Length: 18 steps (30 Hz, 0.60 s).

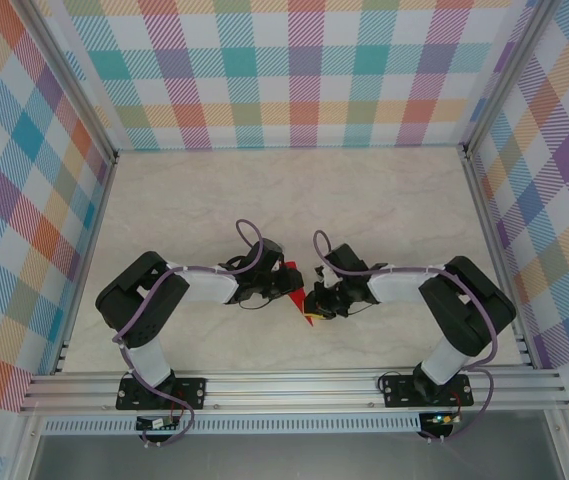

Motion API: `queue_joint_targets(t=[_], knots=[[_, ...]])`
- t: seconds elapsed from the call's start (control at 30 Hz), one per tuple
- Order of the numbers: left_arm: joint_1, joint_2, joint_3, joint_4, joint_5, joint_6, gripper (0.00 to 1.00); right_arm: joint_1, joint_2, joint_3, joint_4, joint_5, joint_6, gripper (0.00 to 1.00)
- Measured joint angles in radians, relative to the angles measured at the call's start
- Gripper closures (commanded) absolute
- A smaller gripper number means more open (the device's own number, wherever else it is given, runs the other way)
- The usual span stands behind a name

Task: Fold a paper plane with a square sheet of paper (pick it up from the middle)
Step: Fold the wing for the fifth time at the center of the table.

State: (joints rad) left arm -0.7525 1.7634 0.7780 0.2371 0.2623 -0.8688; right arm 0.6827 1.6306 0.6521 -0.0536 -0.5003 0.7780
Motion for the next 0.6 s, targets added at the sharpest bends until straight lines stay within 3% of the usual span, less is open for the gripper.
queue_joint_targets(t=[0.23,0.6], knots=[[0.0,0.003,0.005,-0.002,0.006,0.005,0.72,0.007,-0.047,-0.064,0.038,-0.009,-0.024,0.85],[0.0,0.006,0.006,-0.002,0.008,0.006,0.72,0.02,-0.155,-0.083,-0.137,0.026,-0.071,0.84]])
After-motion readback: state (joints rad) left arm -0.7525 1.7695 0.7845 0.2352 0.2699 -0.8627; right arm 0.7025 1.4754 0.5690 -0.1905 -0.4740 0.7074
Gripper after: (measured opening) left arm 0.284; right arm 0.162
